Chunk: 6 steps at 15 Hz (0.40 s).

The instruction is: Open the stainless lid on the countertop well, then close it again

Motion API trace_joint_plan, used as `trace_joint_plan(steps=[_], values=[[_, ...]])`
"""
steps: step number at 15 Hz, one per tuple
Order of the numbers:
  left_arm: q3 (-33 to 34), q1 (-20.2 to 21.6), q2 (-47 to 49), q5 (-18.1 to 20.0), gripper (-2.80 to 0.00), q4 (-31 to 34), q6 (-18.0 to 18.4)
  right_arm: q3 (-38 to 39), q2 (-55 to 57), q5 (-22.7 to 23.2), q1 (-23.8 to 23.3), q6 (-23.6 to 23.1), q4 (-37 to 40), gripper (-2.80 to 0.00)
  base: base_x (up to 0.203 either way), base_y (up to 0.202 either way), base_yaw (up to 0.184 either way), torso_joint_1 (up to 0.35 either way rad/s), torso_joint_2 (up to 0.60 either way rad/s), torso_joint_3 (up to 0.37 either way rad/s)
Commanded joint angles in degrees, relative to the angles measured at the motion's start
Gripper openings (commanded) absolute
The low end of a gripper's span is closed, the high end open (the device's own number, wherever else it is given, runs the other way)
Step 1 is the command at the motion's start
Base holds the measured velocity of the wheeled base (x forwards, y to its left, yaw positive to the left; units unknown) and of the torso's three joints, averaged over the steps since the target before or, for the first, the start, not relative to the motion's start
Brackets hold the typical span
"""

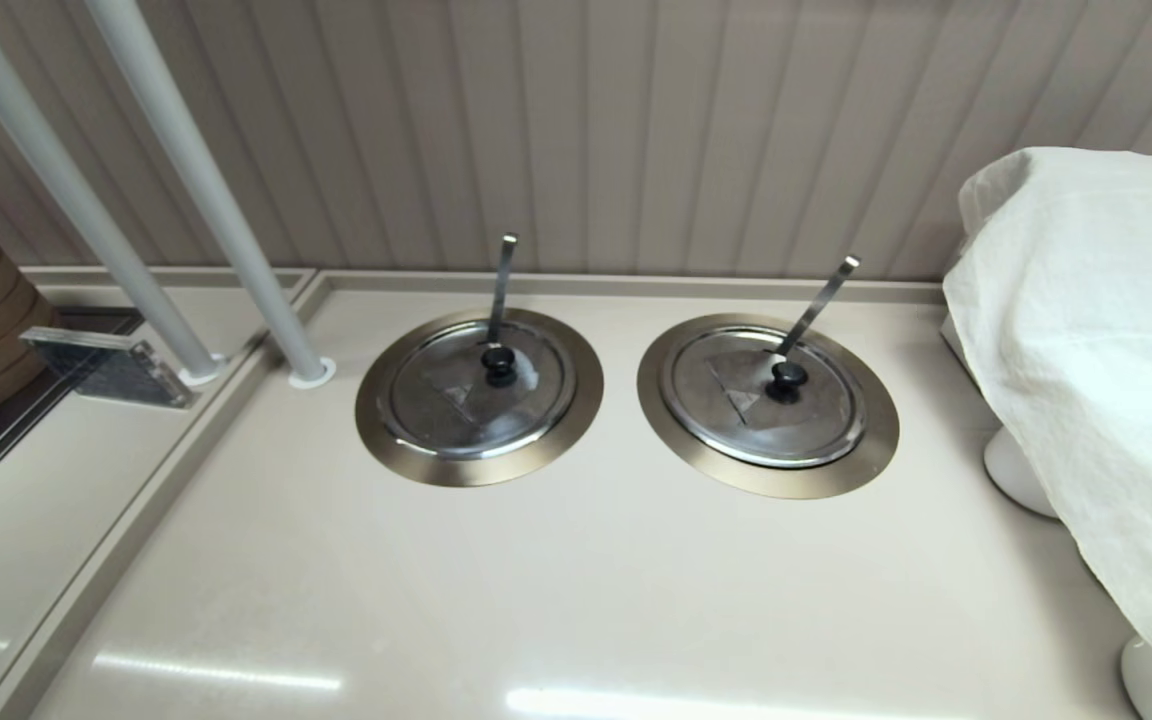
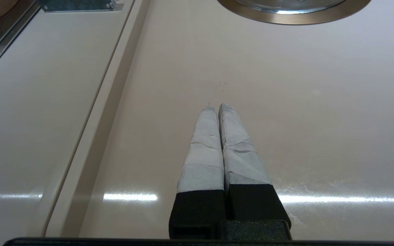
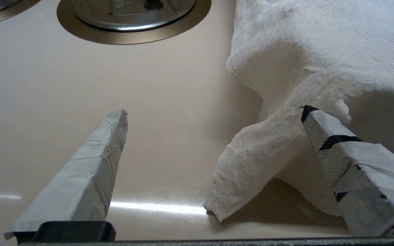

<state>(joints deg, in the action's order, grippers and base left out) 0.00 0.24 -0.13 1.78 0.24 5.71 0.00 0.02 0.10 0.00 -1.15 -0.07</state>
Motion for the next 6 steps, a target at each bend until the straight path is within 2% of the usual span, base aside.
trace_joint_plan(steps=[1, 3, 4, 5, 6], values=[[0.09, 0.02, 0.22, -0.02, -2.80, 0.02, 0.01, 0.00, 0.04, 0.05, 0.00, -0.29, -0.01, 0.00, 0.000, 0.000, 0.000, 0.000, 0.00, 0.000], [0.09, 0.01, 0.22, -0.72, -2.80, 0.13, -0.45, 0.00, 0.01, 0.11, 0.00, -0.15, -0.01, 0.00, 0.000, 0.000, 0.000, 0.000, 0.00, 0.000], [0.09, 0.00, 0.22, -1.60, -2.80, 0.04, -2.23, 0.00, 0.06, 0.08, 0.00, 0.45, -0.01, 0.00, 0.000, 0.000, 0.000, 0.000, 0.00, 0.000], [0.10, -0.03, 0.22, -1.93, -2.80, -0.12, -5.47, 0.00, 0.06, 0.08, 0.00, 0.45, -0.01, 0.00, 0.000, 0.000, 0.000, 0.000, 0.00, 0.000], [0.09, -0.06, 0.22, -2.03, -2.80, -0.29, -6.36, 0.00, 0.06, 0.08, 0.00, 0.45, -0.01, 0.00, 0.000, 0.000, 0.000, 0.000, 0.00, 0.000]])
